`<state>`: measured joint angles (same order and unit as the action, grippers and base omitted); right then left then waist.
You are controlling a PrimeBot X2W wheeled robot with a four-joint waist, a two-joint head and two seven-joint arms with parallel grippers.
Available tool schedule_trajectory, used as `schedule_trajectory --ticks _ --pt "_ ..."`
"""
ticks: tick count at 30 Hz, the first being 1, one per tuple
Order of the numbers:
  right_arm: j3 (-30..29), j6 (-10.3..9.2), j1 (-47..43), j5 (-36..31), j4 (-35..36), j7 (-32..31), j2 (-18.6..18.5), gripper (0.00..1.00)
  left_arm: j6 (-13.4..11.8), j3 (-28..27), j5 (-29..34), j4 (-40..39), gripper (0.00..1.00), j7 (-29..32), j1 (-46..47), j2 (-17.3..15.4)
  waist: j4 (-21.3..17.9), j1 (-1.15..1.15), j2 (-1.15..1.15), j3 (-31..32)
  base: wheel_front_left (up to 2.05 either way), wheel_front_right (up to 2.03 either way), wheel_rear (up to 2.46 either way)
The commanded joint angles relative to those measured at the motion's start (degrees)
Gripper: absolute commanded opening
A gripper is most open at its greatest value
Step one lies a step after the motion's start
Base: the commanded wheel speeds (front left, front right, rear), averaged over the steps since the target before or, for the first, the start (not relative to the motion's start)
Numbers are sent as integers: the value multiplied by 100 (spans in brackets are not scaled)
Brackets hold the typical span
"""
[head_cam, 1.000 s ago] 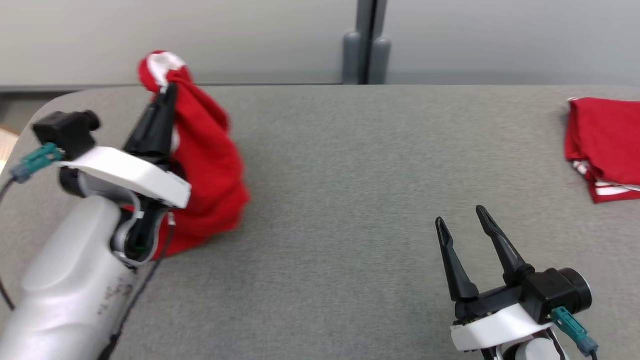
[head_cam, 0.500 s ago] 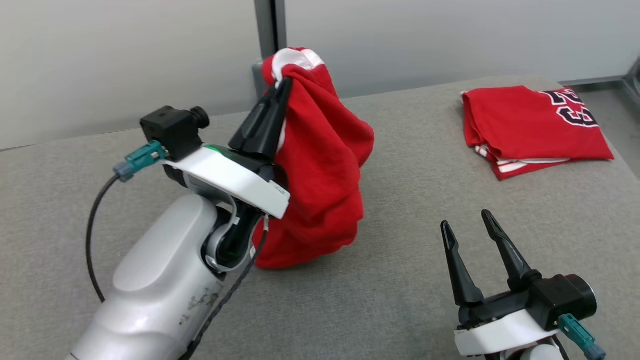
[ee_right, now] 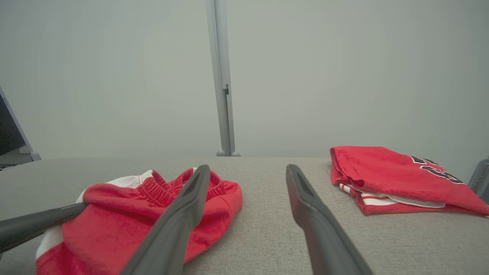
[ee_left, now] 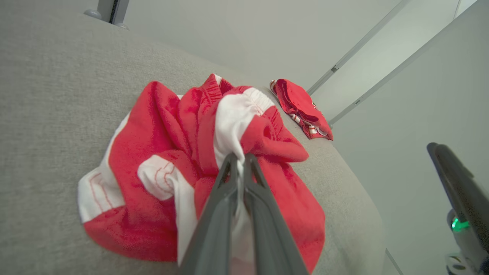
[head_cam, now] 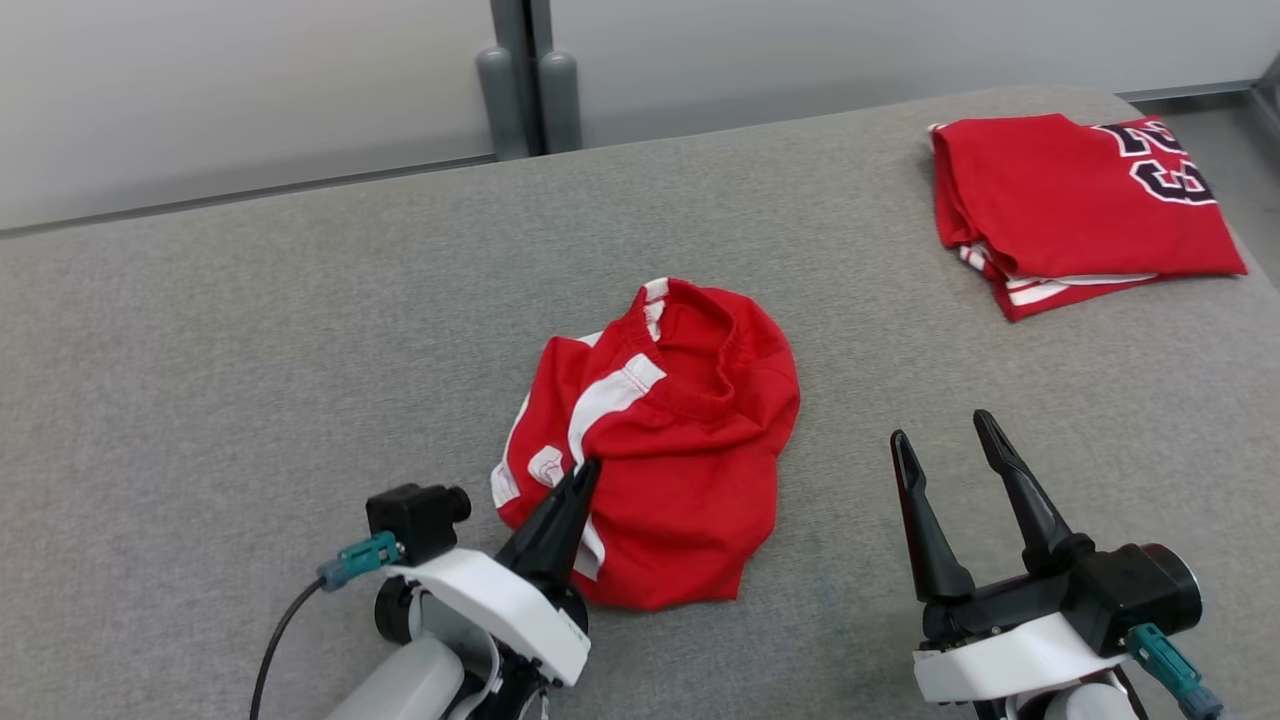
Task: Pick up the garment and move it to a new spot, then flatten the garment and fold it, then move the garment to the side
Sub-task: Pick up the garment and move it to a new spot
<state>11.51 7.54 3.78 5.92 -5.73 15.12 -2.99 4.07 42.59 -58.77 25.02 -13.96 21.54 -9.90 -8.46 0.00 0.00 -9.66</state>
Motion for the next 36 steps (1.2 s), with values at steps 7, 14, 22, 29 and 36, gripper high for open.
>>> schedule_trajectory --ticks 7,14,22,29,36 --pt "-12 -11 22 -52 -30 3 1 100 -58 -223 148 -34 100 -96 -255 8 426 0 0 39 0 0 0" --pt "76 -11 -98 -2 -109 4 3 100 -312 -1533 1462 -904 100 -122 -866 18 847 0 0 456 0 0 0" --pt "157 -11 -356 123 -212 3 -3 100 -398 -3114 3253 -1778 100 -124 -2130 301 1283 0 0 991 0 0 0" --pt "184 -11 -652 227 -260 3 0 100 -264 -3852 4488 -2293 100 -114 -3009 497 1503 0 0 1311 0 0 0" --pt "177 -11 -864 268 -257 3 1 100 -252 -4010 5284 -2486 100 -114 -3533 616 1574 0 0 1451 0 0 0"
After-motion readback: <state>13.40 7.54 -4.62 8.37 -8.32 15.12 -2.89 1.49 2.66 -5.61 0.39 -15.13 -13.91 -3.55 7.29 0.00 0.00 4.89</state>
